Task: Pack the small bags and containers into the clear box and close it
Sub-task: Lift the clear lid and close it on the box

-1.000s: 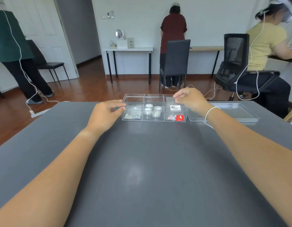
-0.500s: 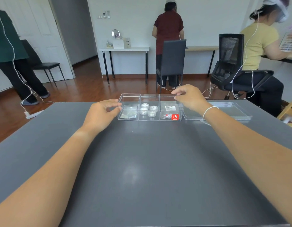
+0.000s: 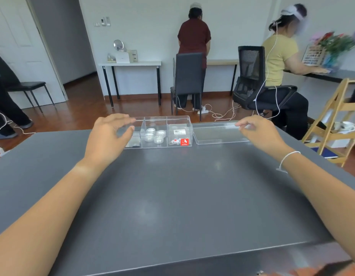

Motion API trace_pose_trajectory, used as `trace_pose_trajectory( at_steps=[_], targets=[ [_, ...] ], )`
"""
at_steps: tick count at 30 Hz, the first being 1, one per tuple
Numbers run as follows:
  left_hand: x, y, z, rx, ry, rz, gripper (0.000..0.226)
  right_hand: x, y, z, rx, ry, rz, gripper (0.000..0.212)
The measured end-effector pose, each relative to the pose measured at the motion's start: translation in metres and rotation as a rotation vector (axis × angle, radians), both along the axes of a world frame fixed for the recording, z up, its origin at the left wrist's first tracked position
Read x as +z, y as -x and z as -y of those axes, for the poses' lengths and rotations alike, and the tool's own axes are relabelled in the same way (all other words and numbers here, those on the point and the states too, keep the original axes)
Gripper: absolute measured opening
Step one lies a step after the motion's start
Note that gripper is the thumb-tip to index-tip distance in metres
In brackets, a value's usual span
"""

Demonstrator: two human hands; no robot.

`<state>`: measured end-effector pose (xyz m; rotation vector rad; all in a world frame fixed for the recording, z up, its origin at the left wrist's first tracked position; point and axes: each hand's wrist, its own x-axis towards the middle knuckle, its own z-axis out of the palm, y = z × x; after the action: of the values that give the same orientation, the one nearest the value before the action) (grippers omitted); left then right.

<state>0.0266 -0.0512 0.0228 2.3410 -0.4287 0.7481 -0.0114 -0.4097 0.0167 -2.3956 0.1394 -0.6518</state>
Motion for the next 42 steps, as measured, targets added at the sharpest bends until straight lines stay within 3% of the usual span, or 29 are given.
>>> trace_pose_trajectory(
  at_steps=[4,9,18,29,42],
  targets=[
    [0.002,0.025,0.057,-0.164,-0.125,0.091,0.023,-0.006,0.015,0.031,-0.038,0.156,-0.033,0.020],
    [-0.007,0.043,0.128,-0.346,-0.244,-0.016,0.029,-0.013,0.026,0.054,-0.070,0.183,-0.157,0.025],
    [-0.023,0.023,0.178,-0.215,-0.507,-0.213,0.041,-0.018,0.027,0.056,-0.070,0.145,-0.193,0.020],
    [-0.028,0.019,0.185,-0.204,-0.470,-0.126,0.036,-0.018,0.020,0.063,-0.106,0.075,-0.188,0.017],
    [-0.011,0.024,0.166,-0.210,-0.301,0.208,0.028,0.007,0.036,0.067,-0.085,-0.170,0.160,0.011]
  ],
)
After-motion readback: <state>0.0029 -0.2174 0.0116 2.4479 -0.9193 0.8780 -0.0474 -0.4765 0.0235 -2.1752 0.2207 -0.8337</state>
